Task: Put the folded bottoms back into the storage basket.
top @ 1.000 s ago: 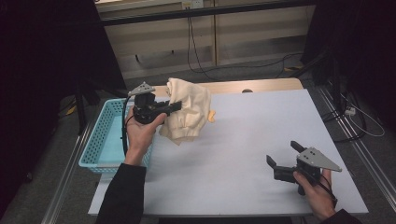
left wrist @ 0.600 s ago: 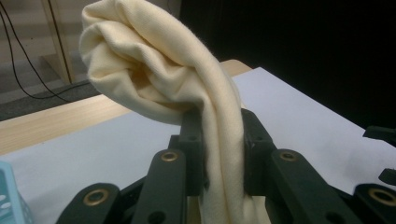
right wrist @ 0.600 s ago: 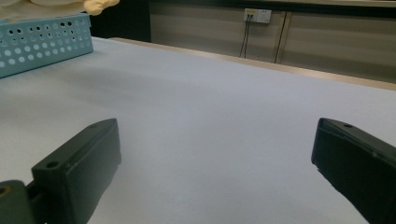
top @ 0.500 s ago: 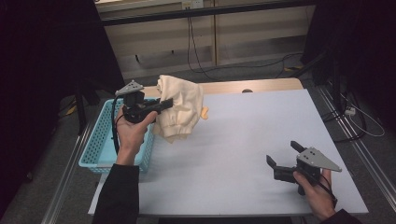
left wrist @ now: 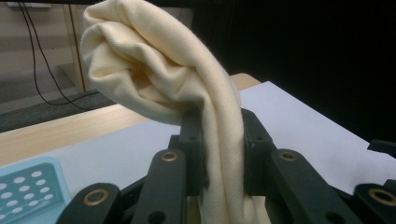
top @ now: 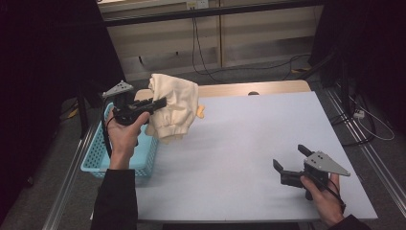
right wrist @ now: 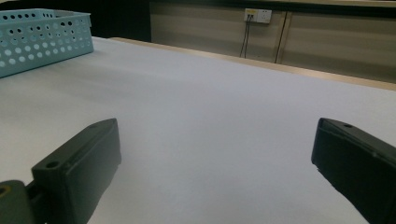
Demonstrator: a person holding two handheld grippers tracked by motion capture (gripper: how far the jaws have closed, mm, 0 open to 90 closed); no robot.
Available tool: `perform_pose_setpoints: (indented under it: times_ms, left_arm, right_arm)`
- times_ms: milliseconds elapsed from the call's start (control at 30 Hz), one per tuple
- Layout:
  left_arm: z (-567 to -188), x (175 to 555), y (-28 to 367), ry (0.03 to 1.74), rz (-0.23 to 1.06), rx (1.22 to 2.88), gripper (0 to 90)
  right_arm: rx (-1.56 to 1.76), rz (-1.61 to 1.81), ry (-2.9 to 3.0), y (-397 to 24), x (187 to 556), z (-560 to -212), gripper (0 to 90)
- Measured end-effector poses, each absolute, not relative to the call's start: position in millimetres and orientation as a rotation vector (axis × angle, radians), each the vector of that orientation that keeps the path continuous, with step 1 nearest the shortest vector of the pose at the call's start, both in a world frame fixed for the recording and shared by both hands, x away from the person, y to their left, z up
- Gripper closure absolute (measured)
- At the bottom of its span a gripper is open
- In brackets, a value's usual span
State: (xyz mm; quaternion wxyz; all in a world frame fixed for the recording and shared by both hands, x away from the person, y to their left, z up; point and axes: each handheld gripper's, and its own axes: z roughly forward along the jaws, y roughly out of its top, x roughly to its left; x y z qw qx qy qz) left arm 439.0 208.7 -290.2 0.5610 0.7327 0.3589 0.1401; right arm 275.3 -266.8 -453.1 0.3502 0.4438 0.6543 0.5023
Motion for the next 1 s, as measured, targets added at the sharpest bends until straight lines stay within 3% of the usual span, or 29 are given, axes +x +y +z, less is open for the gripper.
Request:
perform_pose_setpoints:
  times_ms: [1000]
  left_arm:
    - [-278.4, 432.6, 252.9, 0.901, 0.376, 1.648, 74.9]
  right_arm:
    - [1.149, 1.301, 1.695, -266.9, 275.0, -452.9, 1.1]
